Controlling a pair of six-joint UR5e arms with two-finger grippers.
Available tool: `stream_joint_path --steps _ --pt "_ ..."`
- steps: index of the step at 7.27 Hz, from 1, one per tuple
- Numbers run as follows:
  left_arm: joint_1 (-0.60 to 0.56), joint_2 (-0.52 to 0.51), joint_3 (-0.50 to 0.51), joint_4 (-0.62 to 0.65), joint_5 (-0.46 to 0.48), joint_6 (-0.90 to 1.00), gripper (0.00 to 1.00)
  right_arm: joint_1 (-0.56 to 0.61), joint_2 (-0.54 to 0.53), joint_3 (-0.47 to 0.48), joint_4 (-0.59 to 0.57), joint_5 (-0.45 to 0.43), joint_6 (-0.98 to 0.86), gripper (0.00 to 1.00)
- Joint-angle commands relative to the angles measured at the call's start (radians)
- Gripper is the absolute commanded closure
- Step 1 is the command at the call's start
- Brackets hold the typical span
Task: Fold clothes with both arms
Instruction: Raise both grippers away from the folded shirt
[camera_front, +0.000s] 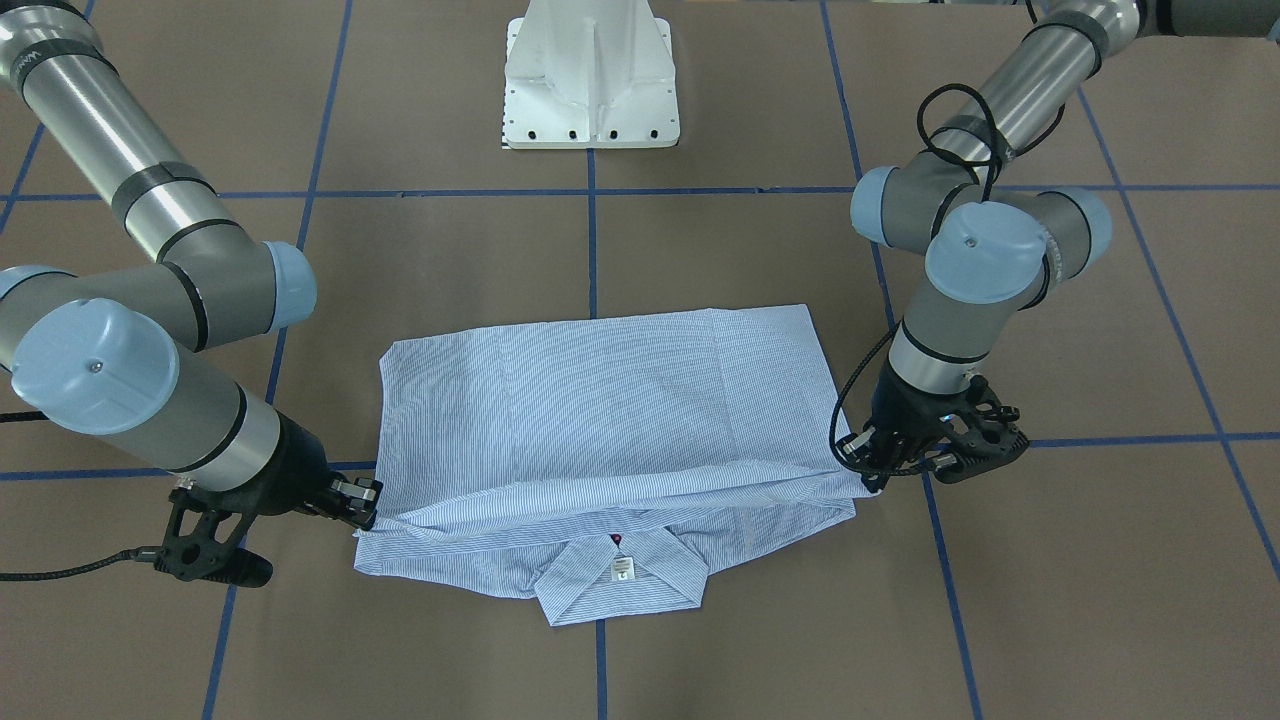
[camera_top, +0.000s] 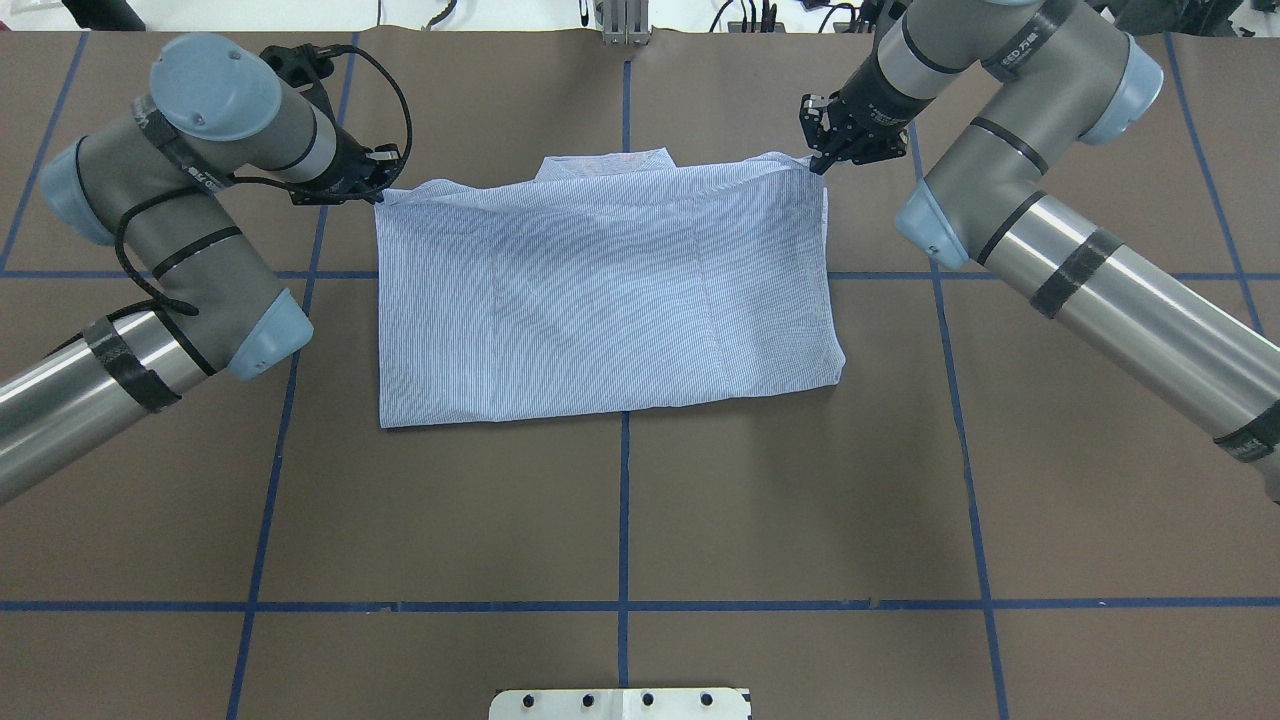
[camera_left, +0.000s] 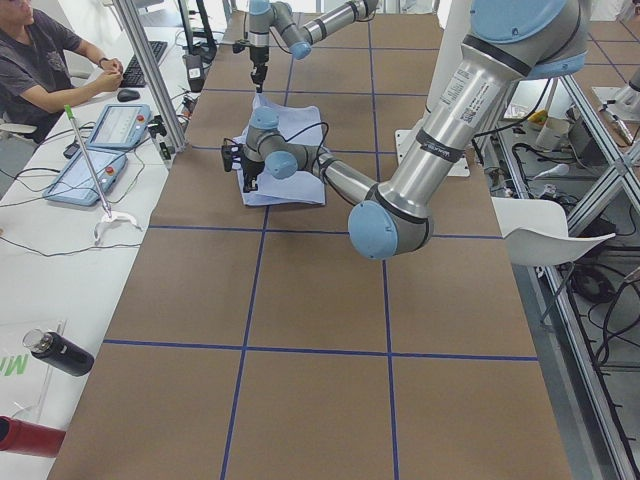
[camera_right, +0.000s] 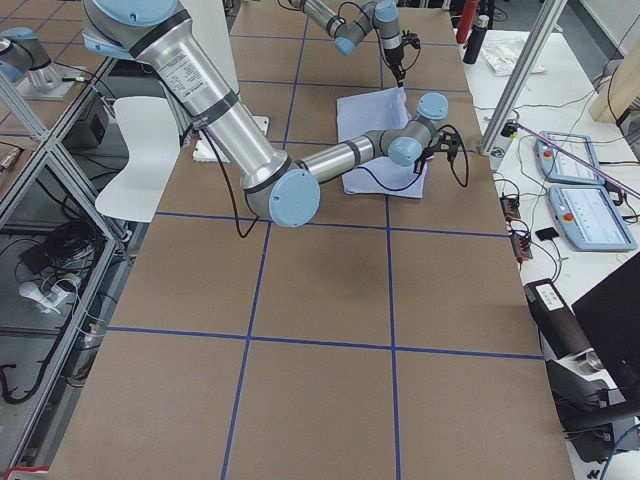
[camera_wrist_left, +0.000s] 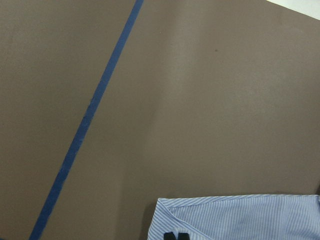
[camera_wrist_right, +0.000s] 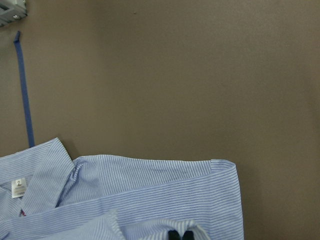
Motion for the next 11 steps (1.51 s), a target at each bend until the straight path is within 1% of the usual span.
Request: stream_joint_path --steps 1,3,4,5,6,8,9,10,11 --pt "-0.001 -0.001 0.001 0.000 0.000 0.002 1.00 -0.001 0.000 -0.006 0.000 -0.002 -0.001 1.00" --pt "0.000 -0.002 0.001 0.003 0.000 0.002 1.00 -0.001 0.000 -0.006 0.000 -0.002 -0.001 1.00" --pt "0.000 -0.002 0.000 -0.003 0.000 0.001 0.72 0.001 0.001 -0.006 0.000 -0.002 -0.001 1.00" --pt "-0.001 -0.002 0.000 -0.005 0.000 0.001 0.34 -0.001 0.004 -0.005 0.003 -0.014 -0.001 0.66" --pt "-0.001 -0.002 -0.002 -0.002 0.000 0.001 0.02 -0.002 0.012 -0.005 0.003 -0.049 0.001 0.01" --pt "-0.009 -0.002 -0.009 0.004 -0.002 0.002 0.01 -0.002 0.012 -0.005 0.002 -0.050 -0.002 0.00" --pt "-0.016 -0.002 -0.029 0.012 -0.003 0.002 0.01 -0.001 0.008 0.006 0.003 -0.048 -0.002 0.00" --pt "-0.033 0.002 -0.061 0.017 -0.038 0.002 0.01 -0.002 -0.011 0.032 0.018 -0.047 0.004 0.00" --pt "-0.039 0.007 -0.092 0.038 -0.055 -0.001 0.01 -0.020 -0.082 0.140 0.011 -0.042 0.016 0.00"
